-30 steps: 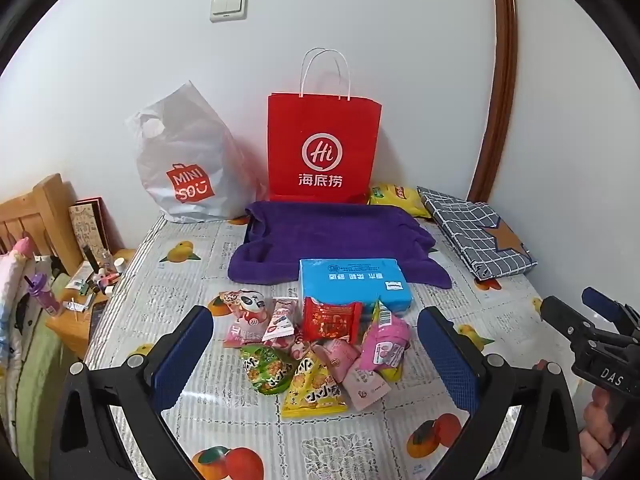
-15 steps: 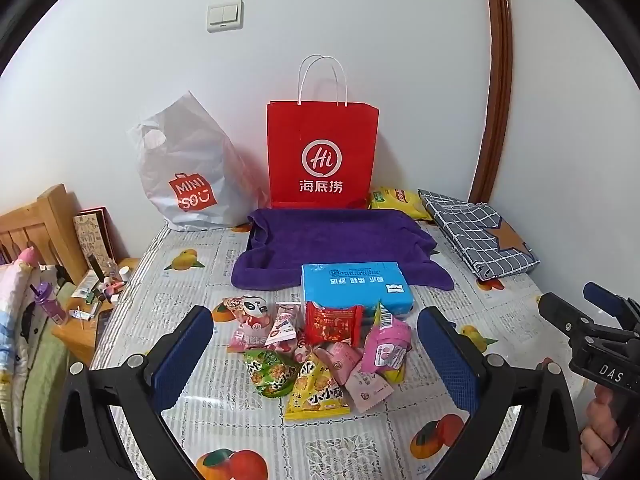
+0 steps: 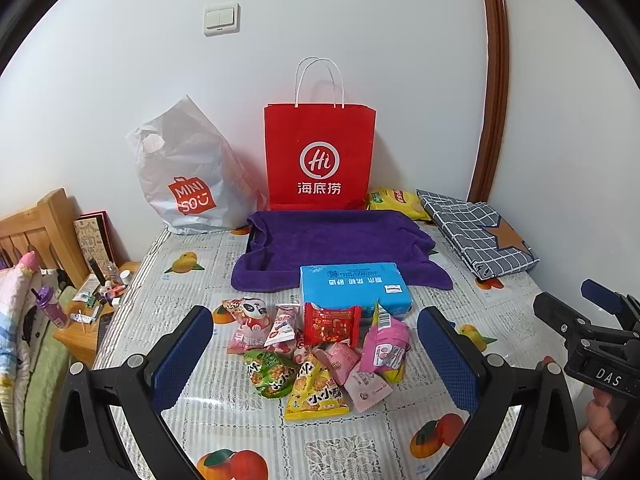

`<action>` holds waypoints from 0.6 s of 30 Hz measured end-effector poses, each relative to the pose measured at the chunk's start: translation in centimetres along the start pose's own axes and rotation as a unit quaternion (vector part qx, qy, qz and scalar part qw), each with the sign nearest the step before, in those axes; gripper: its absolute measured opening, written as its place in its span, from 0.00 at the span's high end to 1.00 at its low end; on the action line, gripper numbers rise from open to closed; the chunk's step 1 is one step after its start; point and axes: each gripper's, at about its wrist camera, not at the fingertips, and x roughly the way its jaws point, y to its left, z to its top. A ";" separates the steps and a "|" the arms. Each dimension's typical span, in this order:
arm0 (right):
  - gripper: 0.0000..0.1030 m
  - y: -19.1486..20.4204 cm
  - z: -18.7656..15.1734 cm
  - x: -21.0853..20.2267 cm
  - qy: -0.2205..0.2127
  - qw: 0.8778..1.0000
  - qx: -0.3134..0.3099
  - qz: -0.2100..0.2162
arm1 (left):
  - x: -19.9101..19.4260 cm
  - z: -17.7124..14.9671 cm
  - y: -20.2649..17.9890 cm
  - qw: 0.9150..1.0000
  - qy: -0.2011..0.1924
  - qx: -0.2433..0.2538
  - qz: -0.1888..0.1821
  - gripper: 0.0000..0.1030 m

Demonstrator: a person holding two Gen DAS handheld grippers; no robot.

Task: Organize snacks

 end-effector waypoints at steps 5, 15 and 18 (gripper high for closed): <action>0.01 0.0 0.1 -0.3 -0.003 1.000 0.001 0.003 | -0.1 0.0 -0.2 1.000 -0.002 0.003 0.003 0.00; 0.01 -0.1 0.0 -0.4 -0.005 1.000 0.010 0.007 | -0.2 -0.2 -0.7 1.000 -0.002 0.005 0.006 0.00; 0.01 -0.1 0.0 -0.4 -0.005 1.000 0.008 0.006 | -0.2 -0.2 -0.7 1.000 -0.002 0.005 0.006 0.00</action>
